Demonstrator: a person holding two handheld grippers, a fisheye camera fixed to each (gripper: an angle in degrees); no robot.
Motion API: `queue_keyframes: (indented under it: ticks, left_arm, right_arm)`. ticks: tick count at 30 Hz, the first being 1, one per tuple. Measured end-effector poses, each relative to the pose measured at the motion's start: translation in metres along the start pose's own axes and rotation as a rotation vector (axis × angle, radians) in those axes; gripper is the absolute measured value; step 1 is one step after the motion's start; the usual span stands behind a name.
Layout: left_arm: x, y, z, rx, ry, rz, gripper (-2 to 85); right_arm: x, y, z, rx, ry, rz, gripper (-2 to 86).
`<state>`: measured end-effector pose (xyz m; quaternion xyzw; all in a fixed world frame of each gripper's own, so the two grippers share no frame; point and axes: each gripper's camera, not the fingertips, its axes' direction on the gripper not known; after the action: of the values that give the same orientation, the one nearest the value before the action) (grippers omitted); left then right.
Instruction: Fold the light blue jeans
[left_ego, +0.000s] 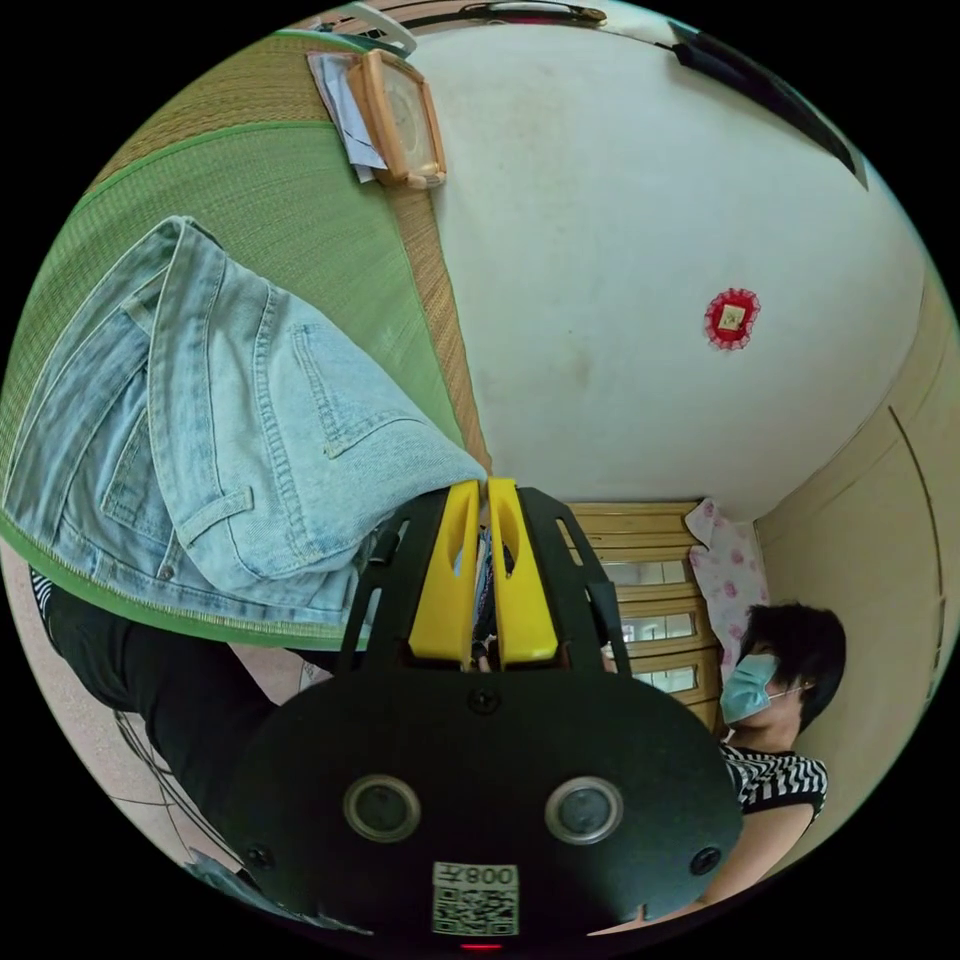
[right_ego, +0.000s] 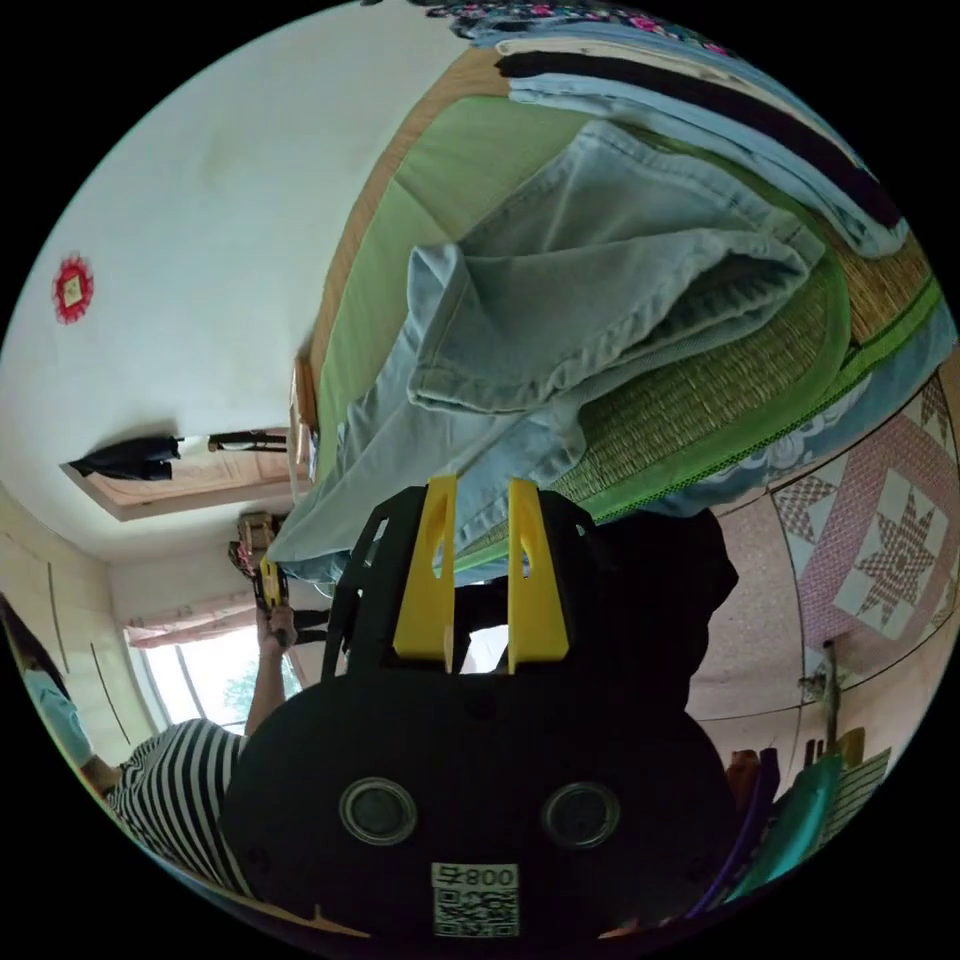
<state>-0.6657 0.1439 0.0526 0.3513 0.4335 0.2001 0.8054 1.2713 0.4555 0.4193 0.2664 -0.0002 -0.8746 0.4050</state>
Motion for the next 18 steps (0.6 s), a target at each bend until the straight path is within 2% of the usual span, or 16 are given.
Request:
queue_keyframes:
  ticks: [9,18]
  left_arm:
    - [0.001,-0.012,0.023,-0.01,-0.003,0.002,1.6]
    - [0.009,-0.023,0.058,-0.022,-0.059,0.029,1.7]
  right_arm:
    - [0.01,0.001,-0.011,0.072,-0.083,0.092,8.0]
    - [-0.005,0.007,0.009,0.139,-0.149,0.087,1.9]
